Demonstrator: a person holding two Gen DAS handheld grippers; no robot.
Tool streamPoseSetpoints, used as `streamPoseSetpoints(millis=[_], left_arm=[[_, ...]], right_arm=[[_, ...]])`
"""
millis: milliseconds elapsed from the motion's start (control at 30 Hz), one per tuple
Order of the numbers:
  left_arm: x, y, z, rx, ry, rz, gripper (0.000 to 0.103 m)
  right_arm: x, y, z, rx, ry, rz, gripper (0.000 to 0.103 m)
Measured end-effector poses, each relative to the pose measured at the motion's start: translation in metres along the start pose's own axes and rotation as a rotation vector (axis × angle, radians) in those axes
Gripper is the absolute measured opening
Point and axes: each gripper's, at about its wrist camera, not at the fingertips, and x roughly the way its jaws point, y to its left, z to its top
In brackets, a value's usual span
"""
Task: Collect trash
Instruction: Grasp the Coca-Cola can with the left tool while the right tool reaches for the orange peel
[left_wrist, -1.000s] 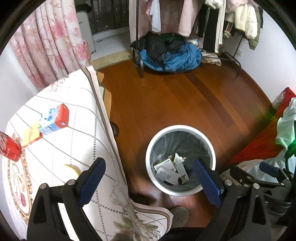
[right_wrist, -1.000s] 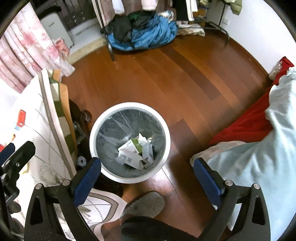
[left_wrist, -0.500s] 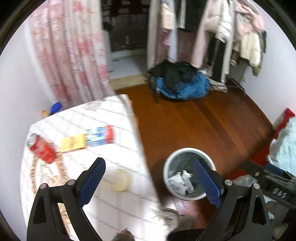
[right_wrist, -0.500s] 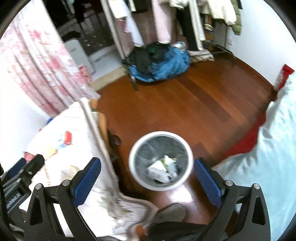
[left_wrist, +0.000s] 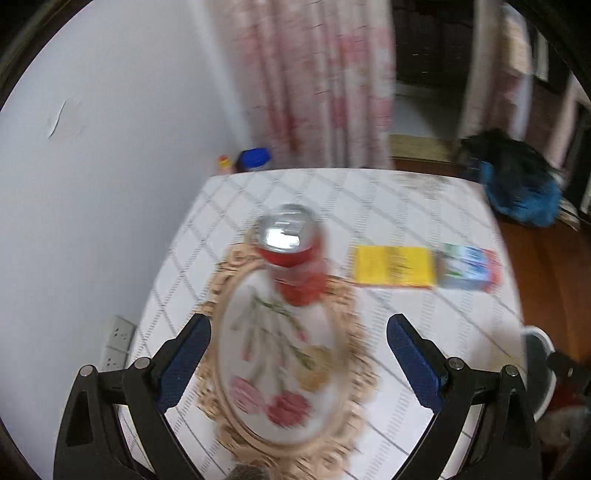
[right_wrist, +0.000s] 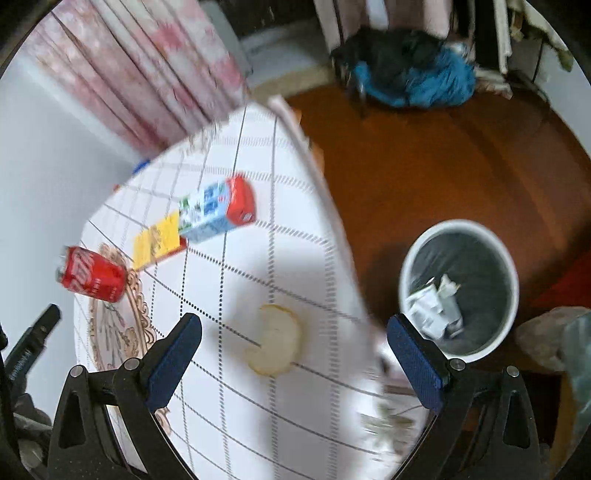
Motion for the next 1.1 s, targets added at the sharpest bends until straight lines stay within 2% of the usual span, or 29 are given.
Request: streamPoseSetpoints(millis=[167, 400, 500, 567, 667, 733, 767, 967, 1000, 1033, 1100], left_arm=[[0.034, 0.015, 0.014, -0.031, 0.032, -0.001, 0.097], [0.072, 0.011, 0.029, -0.030, 0.093, -0.037, 0.097], [0.085, 0.006, 0.033, -0.022, 0.104, -0.050, 0.097], [0.091, 0.003, 0.037, -0.012, 0.102, -0.051, 0.097], [0.093, 0.001, 0.042, 0.005, 0.067, -0.066, 0.096], [0.090, 0.001, 0.044, 0.010, 0.037, -0.075, 0.081], [0.090, 0.001, 0.047, 0.013, 0.027, -0.073, 0.064], [0.083, 0.001, 0.053, 0.021, -0.022, -0.084, 0.064], [0.078, 0.001, 0.052, 0.024, -0.032, -0.082, 0.064], [0.074, 0.000, 0.050, 0.030, -0.044, -0.077, 0.064], [0.063, 0.001, 0.045, 0.035, -0.064, -0.073, 0.064]], right_arm=[[0.048, 0.018, 0.005, -0.011, 0.087, -0.077, 0.101], [0.071, 0.018, 0.001, -0.003, 0.128, -0.117, 0.100], [0.073, 0.018, -0.002, -0.011, 0.135, -0.120, 0.087], [0.074, 0.017, -0.004, -0.013, 0.144, -0.116, 0.074], [0.074, 0.019, -0.006, -0.033, 0.132, -0.129, 0.065], [0.072, 0.020, -0.005, -0.046, 0.120, -0.140, 0.045], [0.071, 0.020, -0.005, -0.049, 0.115, -0.137, 0.037], [0.063, 0.022, -0.007, -0.071, 0.098, -0.108, 0.031], [0.062, 0.023, -0.008, -0.077, 0.094, -0.106, 0.028], [0.060, 0.024, -0.008, -0.079, 0.089, -0.103, 0.009], [0.055, 0.025, -0.010, -0.087, 0.079, -0.086, 0.008]])
